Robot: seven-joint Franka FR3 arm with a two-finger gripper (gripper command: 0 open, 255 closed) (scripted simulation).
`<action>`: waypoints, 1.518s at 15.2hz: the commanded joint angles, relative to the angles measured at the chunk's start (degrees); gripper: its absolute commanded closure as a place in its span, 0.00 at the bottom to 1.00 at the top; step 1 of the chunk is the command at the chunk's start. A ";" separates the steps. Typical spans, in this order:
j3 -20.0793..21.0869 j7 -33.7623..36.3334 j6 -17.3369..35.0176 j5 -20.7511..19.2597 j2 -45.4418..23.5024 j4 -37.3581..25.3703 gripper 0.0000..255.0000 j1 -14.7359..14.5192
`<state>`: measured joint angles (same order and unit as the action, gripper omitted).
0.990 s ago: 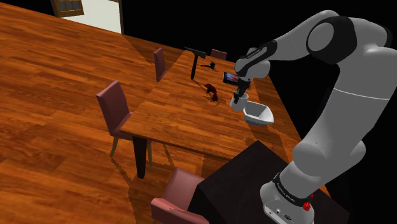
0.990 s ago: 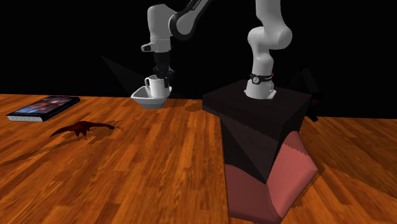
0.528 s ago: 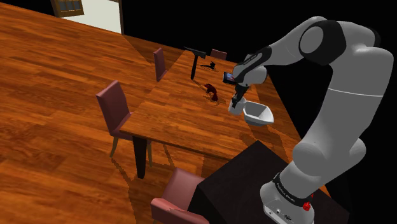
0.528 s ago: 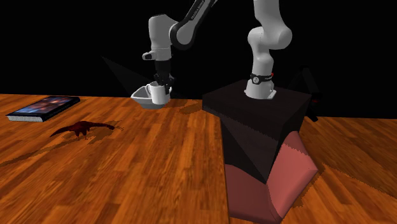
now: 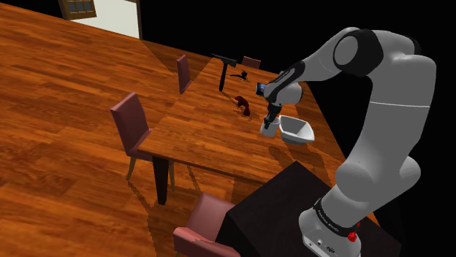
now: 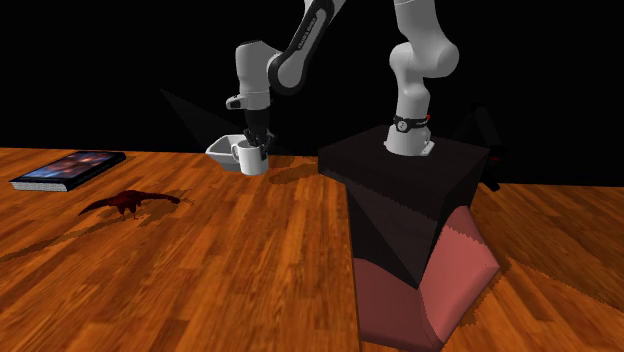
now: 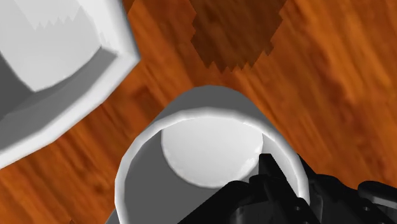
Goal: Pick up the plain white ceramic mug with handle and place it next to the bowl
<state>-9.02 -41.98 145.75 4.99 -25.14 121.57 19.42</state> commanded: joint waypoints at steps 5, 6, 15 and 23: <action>0.73 -0.56 3.57 0.93 -4.00 -0.46 1.00 0.51; 0.86 -0.65 4.13 1.08 -4.69 -0.59 1.00 0.61; 1.65 -1.15 7.21 1.86 -8.82 -1.64 1.00 1.22; 1.65 -1.14 7.22 1.86 -8.83 -1.64 0.00 1.21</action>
<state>-7.37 -43.12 152.96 6.85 -33.97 119.93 20.64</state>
